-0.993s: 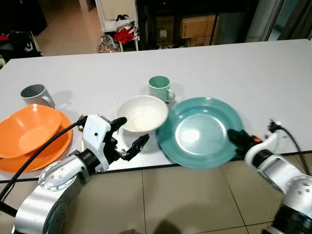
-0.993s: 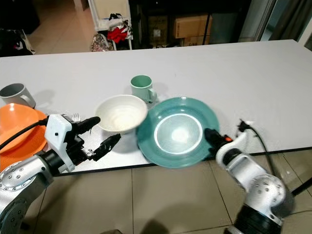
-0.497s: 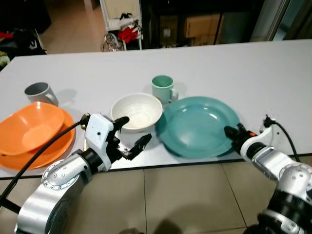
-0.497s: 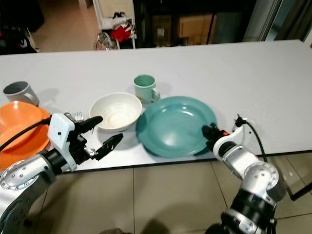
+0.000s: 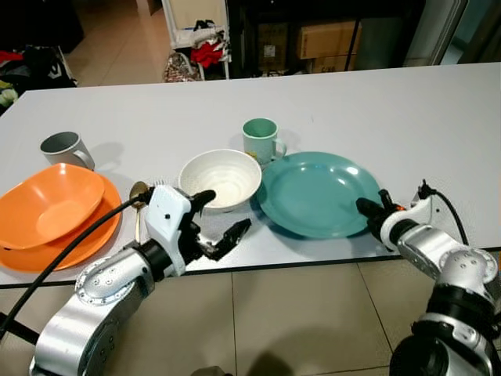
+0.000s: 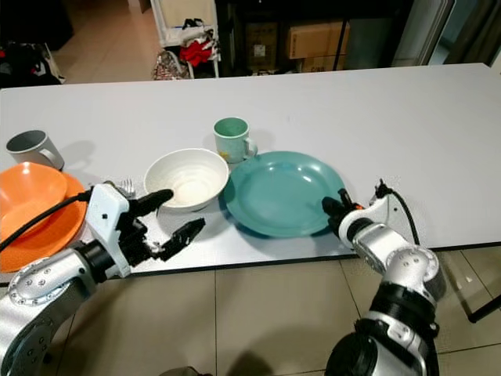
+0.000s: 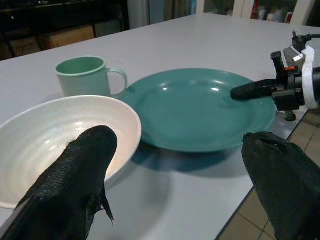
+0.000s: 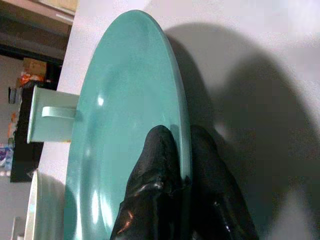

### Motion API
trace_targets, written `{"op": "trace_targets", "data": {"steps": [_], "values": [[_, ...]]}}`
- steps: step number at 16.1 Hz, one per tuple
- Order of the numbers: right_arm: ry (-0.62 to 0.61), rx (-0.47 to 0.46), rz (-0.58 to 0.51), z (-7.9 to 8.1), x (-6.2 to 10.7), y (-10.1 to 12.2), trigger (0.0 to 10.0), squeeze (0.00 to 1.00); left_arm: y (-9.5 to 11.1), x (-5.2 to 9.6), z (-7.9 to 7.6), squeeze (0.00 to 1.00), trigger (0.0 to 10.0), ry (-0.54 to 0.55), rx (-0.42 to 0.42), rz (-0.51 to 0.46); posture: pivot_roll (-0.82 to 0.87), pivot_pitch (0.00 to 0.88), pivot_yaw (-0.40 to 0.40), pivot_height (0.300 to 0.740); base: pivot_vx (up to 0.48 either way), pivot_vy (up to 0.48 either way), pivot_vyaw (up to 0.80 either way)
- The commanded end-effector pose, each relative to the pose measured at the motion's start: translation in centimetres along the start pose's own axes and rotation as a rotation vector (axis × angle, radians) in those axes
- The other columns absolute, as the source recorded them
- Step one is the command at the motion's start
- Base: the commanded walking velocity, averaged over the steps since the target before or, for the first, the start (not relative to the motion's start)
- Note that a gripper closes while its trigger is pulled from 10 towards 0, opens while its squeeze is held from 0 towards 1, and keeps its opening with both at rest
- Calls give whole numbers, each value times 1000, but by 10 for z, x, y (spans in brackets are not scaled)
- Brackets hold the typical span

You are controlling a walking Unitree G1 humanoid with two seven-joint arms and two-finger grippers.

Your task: Setting the table

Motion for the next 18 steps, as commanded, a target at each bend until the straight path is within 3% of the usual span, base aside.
{"op": "trace_targets", "data": {"steps": [1,3,4,5,6,12,15,18], "values": [[-16,5,-6,1,-3,2,10000,0,-1,1,1,0,10000,1,-5,14,50,0,66,740,0,0,0],[4,-7,-3,4,-7,3,10000,0,-1,1,1,0,10000,4,-8,19,51,0,65,740,0,0,0],[10,-11,-2,5,-7,3,10000,804,-1,1,1,0,10000,5,-8,20,51,0,65,740,0,0,0],[10,-11,-2,5,-7,3,10000,804,-1,1,1,0,10000,6,-7,20,51,0,65,740,0,0,0],[2,-4,-9,3,-5,4,10000,1000,-2,1,2,0,10000,12,-8,22,51,0,65,740,0,0,0],[32,38,-45,4,13,8,10000,1000,0,-3,18,0,10000,119,-24,7,41,0,77,740,0,0,0],[52,118,-81,6,37,14,10000,1000,-6,-4,31,0,10000,197,-53,50,38,0,80,740,0,0,0],[78,238,-93,6,68,20,10000,1000,-19,-24,59,0,10000,305,48,132,29,0,88,740,0,0,0]]}}
Point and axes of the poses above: a point about 5 cm out from each wrist's last joint towards the gripper, its own x axis pointing back from the gripper into the wrist, its own y axis along the axis of the wrist's last joint, z = x × y, the point moved 2 cm from there along -x, pointing out of the wrist towards the gripper, and after that the axes turned 2 degrees about -x, right-handed, at the moved point
